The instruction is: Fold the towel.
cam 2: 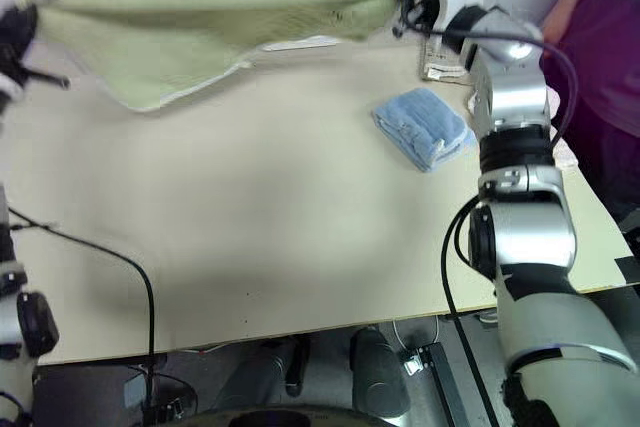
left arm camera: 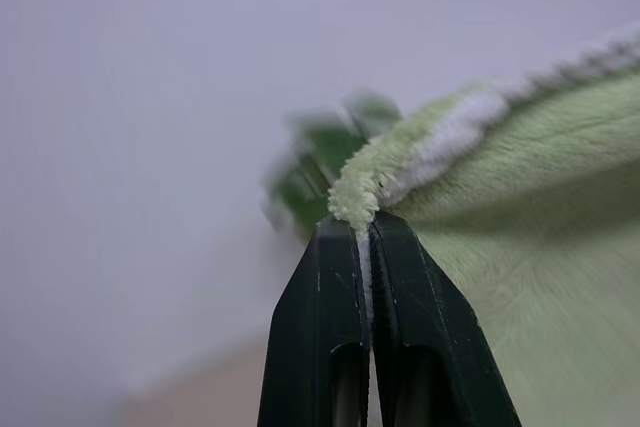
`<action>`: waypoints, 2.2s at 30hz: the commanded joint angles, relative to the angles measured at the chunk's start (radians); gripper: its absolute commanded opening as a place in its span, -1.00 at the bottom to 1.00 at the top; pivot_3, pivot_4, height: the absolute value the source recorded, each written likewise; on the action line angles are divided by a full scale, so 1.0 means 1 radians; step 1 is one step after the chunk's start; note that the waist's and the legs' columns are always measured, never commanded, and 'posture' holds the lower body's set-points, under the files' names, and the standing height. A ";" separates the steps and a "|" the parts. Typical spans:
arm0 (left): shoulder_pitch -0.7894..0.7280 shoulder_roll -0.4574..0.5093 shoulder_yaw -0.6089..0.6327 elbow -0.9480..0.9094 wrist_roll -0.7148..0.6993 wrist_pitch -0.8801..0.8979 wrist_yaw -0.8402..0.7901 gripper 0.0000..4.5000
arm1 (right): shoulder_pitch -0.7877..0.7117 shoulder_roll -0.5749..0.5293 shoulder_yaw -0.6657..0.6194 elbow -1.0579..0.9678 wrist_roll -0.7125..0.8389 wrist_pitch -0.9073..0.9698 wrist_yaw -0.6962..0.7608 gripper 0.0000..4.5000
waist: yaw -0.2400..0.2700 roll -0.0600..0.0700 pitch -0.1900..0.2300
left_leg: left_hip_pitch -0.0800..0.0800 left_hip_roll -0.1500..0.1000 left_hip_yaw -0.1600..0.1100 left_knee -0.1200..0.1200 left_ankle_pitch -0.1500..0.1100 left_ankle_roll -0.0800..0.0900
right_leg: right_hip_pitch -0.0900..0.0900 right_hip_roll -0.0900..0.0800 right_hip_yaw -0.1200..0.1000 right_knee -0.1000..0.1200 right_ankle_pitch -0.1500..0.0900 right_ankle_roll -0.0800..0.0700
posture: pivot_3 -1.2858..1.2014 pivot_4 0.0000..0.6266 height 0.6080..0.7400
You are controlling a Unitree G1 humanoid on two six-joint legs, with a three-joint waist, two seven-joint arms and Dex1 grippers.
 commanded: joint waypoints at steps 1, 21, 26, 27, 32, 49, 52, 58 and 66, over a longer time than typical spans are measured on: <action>0.266 0.018 0.107 -0.209 -0.108 0.079 -0.129 -1.00 | 0.177 -0.074 0.021 -0.308 0.102 0.137 0.172 -0.98 | -0.001 0.000 0.000 | 0.000 0.000 0.001 0.001 0.000 0.000 | -0.001 0.000 0.002 0.000 0.000 0.000 | 0.03 -0.52 0.97; 0.833 0.057 0.252 -0.496 -0.236 0.328 -0.341 -1.00 | 0.548 -0.259 0.041 -0.602 0.172 0.325 0.304 -0.98 | 0.058 0.000 0.001 | 0.009 0.015 0.030 0.001 -0.006 0.004 | 0.007 -0.002 0.005 -0.002 -0.002 -0.008 | 0.03 -0.52 0.97; 0.606 0.060 0.121 -0.259 -0.114 0.238 -0.276 -1.00 | 0.419 -0.157 0.115 -0.346 0.036 0.202 0.201 -0.98 | 0.059 0.000 0.001 | 0.011 0.016 0.031 0.001 -0.006 0.007 | 0.006 -0.002 0.005 -0.001 0.001 -0.004 | 0.03 -0.52 0.97; 0.576 0.059 0.099 -0.224 -0.097 0.217 -0.279 -1.00 | 0.404 -0.140 0.124 -0.309 0.023 0.181 0.200 -0.98 | 0.059 0.000 0.001 | 0.010 0.016 0.031 0.000 -0.005 0.005 | 0.006 -0.001 0.004 -0.001 0.002 -0.005 | 0.03 -0.52 0.97; 0.499 0.048 0.039 -0.104 -0.051 0.148 -0.274 -1.00 | 0.353 -0.079 0.137 -0.195 -0.010 0.136 0.170 -0.98 | 0.057 0.000 0.001 | 0.010 0.016 0.032 0.000 -0.006 0.006 | 0.005 -0.001 0.005 -0.001 0.004 -0.002 | 0.03 -0.52 0.97; 0.452 -0.018 0.083 -0.077 -0.090 0.170 -0.163 0.45 | 0.380 -0.095 0.091 -0.239 -0.025 0.133 0.130 0.31 | 0.056 0.000 0.001 | 0.010 0.016 0.032 0.001 -0.006 0.006 | 0.004 0.000 0.005 0.001 0.004 -0.002 | 0.03 -0.52 0.97; 0.483 -0.060 0.175 -0.148 -0.168 0.205 -0.114 0.45 | 0.446 -0.125 0.019 -0.354 0.035 0.232 0.117 0.73 | 0.057 -0.001 0.001 | 0.010 0.016 0.032 0.001 -0.006 0.006 | 0.004 0.000 0.005 0.000 0.004 -0.001 | 0.03 -0.52 0.97; 0.581 -0.144 0.092 -0.505 -0.229 0.252 -0.100 0.45 | 0.676 -0.117 -0.170 -0.705 0.287 0.606 0.049 0.99 | 0.066 -0.001 0.000 | 0.009 0.016 0.031 0.002 -0.007 0.007 | 0.006 -0.001 0.005 0.000 0.004 -0.001 | 0.03 -0.52 0.97; 0.582 -0.187 -0.294 -0.755 -0.167 0.251 -0.177 0.45 | 0.933 0.018 -0.325 -1.016 0.549 0.987 -0.181 0.99 | 0.081 -0.001 -0.001 | 0.010 0.016 0.032 0.002 -0.007 0.007 | 0.007 -0.001 0.006 -0.001 0.003 -0.002 | 0.03 -0.52 0.97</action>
